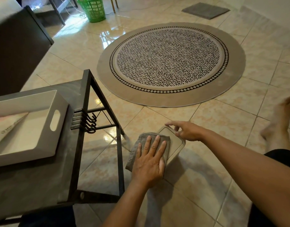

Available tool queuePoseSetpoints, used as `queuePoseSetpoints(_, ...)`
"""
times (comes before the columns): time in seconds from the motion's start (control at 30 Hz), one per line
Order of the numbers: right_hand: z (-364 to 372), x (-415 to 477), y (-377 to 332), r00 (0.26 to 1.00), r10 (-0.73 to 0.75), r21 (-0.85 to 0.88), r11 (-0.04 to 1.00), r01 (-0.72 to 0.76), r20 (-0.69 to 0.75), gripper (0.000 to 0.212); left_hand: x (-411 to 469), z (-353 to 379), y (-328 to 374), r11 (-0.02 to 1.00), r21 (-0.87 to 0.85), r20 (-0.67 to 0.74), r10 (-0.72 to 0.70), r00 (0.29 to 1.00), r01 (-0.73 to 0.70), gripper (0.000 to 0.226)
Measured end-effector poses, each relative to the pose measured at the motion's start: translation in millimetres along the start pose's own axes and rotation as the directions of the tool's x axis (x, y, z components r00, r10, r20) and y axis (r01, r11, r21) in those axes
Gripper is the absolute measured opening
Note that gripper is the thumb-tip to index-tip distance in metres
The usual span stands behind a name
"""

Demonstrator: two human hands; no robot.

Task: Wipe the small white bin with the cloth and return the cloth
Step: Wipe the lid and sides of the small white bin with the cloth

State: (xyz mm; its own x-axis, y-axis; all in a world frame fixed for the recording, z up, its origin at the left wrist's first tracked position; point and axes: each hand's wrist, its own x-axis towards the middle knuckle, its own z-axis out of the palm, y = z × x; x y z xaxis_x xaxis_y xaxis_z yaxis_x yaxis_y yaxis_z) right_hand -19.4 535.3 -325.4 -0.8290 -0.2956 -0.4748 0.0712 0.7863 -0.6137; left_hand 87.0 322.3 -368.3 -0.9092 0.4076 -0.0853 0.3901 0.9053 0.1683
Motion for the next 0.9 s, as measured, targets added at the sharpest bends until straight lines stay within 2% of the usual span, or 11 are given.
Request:
queuePoseSetpoints(0.13,2.6,-10.9,5.9,1.000,0.031,0.038,0.999,-0.030,-0.007,0.058,5.2,4.6,14.9,0.993,-0.037,-0.002,-0.114,0.994,0.114,0.064)
queuePoseSetpoints(0.23,11.1,-21.0,8.3,0.998,0.048,0.132,0.990,-0.042,-0.046,0.057,9.2,5.2,33.6,0.971,-0.086,0.020,-0.222,0.975,0.223,0.065)
queuePoseSetpoints(0.37,22.9,-33.4,9.3,0.994,0.067,0.241,0.969,-0.046,-0.081,0.056,14.7,1.7,50.2,0.947,-0.137,0.074,-0.283,0.956,0.291,0.064)
queuePoseSetpoints(0.5,32.5,-42.4,12.3,0.991,0.076,0.327,0.944,-0.037,-0.107,0.056,23.6,-12.6,43.0,0.964,-0.106,0.124,-0.229,0.965,0.243,0.065)
queuePoseSetpoints(0.67,32.3,-47.1,16.8,0.997,0.045,0.405,0.914,-0.018,-0.059,0.064,23.6,-13.7,8.4,0.993,-0.047,0.099,-0.103,0.990,0.108,0.066)
queuePoseSetpoints(0.9,32.2,-45.4,19.2,0.997,0.019,0.426,0.905,0.017,-0.079,0.064,30.4,-2.0,39.9,0.988,-0.081,0.014,-0.132,0.991,0.133,0.061)
